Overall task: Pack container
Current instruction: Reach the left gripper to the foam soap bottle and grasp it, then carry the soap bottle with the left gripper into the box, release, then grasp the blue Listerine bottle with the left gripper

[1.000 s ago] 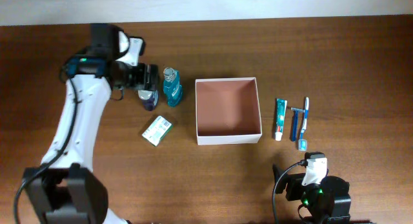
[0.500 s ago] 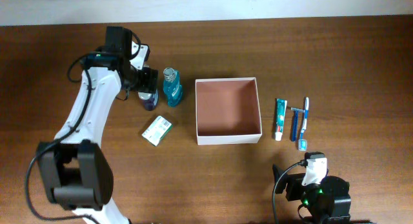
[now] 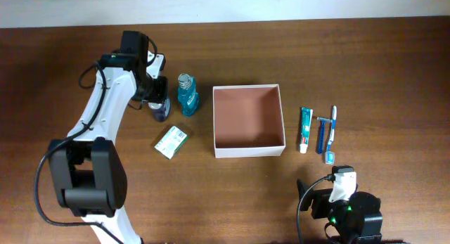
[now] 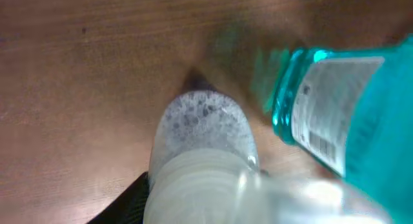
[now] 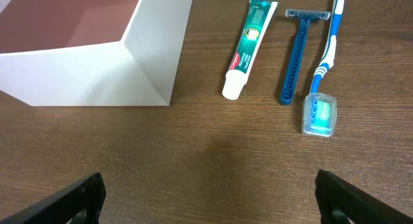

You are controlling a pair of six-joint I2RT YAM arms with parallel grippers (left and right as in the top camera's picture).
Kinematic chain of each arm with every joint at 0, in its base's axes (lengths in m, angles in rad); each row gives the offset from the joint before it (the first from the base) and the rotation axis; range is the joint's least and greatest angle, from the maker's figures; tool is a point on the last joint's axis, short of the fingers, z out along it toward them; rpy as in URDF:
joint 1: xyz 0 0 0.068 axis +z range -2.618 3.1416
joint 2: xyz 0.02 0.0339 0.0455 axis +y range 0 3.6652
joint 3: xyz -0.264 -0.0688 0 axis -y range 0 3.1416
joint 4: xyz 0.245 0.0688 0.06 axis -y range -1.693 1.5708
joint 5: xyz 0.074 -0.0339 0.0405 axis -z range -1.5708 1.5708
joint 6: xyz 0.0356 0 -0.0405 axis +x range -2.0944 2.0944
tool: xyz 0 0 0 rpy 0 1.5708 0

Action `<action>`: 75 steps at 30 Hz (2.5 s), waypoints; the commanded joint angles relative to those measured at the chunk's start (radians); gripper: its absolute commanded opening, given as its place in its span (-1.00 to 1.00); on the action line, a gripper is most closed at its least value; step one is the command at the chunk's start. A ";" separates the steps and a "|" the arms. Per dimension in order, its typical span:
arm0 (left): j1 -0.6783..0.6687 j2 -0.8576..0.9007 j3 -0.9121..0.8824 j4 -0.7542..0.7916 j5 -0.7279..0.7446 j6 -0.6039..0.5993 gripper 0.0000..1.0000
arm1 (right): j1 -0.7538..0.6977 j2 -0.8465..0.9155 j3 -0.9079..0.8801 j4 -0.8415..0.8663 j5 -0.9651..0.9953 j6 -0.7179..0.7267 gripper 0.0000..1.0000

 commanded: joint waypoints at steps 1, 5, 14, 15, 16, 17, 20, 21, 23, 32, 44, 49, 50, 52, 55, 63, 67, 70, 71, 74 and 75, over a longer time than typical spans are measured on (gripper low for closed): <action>0.003 -0.016 0.193 -0.095 0.004 0.005 -0.70 | -0.006 -0.006 -0.007 -0.001 -0.005 0.005 0.98; -0.012 -0.033 0.544 -0.352 0.005 -0.007 -0.85 | -0.006 -0.006 -0.007 -0.001 -0.005 0.005 0.98; -0.172 -0.041 0.785 -0.611 0.036 -0.129 -0.85 | -0.006 -0.006 -0.007 -0.001 -0.005 0.005 0.98; -0.204 -0.039 0.779 -0.608 0.058 -0.136 -0.86 | -0.006 -0.006 -0.007 -0.001 -0.005 0.005 0.97; -0.250 -0.035 0.771 -0.595 0.056 -0.167 -0.90 | -0.006 -0.006 -0.007 -0.001 -0.005 0.005 0.97; -0.286 -0.029 0.766 -0.580 0.052 -0.177 -0.93 | -0.006 -0.006 -0.007 -0.001 -0.005 0.005 0.98; -0.388 0.004 0.744 -0.497 0.045 -0.221 -0.97 | -0.006 -0.006 -0.007 -0.001 -0.005 0.005 0.98; -0.412 0.014 0.735 -0.470 0.045 -0.224 -0.97 | -0.006 -0.006 -0.007 -0.001 -0.005 0.005 0.98; -0.473 0.055 0.710 -0.408 0.027 -0.247 -0.98 | -0.006 -0.006 -0.007 -0.001 -0.005 0.005 0.98; -0.602 0.338 0.695 -0.227 0.019 -0.257 -0.99 | -0.006 -0.006 -0.007 -0.001 -0.005 0.005 0.98; -0.606 0.389 0.767 -0.226 0.020 -0.250 0.61 | -0.006 -0.006 -0.007 -0.001 -0.005 0.005 0.98; -0.604 0.311 0.916 -0.402 0.027 -0.250 0.99 | -0.006 -0.006 -0.007 -0.001 -0.005 0.005 0.98; -0.602 0.293 0.942 -0.439 0.027 -0.250 0.99 | -0.006 -0.006 -0.007 -0.001 -0.005 0.005 0.98; -0.595 0.254 0.987 -0.506 0.027 -0.220 0.99 | -0.006 -0.006 -0.007 -0.001 -0.005 0.005 0.97; -0.568 0.169 1.034 -0.606 -0.002 -0.119 0.99 | -0.006 -0.006 -0.007 -0.001 -0.005 0.005 0.98; -0.334 0.093 0.986 -0.686 -0.186 -0.127 0.99 | -0.006 -0.006 -0.007 -0.001 -0.005 0.005 0.98; -0.245 0.166 0.875 -0.660 -0.145 -0.124 0.99 | -0.006 -0.006 -0.007 -0.001 -0.005 0.005 0.98; -0.232 0.224 0.800 -0.616 -0.135 -0.106 0.99 | -0.006 -0.006 -0.007 -0.001 -0.005 0.005 0.97; -0.231 0.241 0.777 -0.594 -0.117 -0.084 0.99 | -0.006 -0.006 -0.007 -0.001 -0.005 0.005 0.98; -0.231 0.318 0.705 -0.497 -0.086 -0.070 0.97 | -0.006 -0.006 -0.007 -0.001 -0.005 0.005 0.98; -0.230 0.333 0.700 -0.484 -0.086 -0.070 0.94 | -0.006 -0.006 -0.007 -0.001 -0.005 0.005 0.98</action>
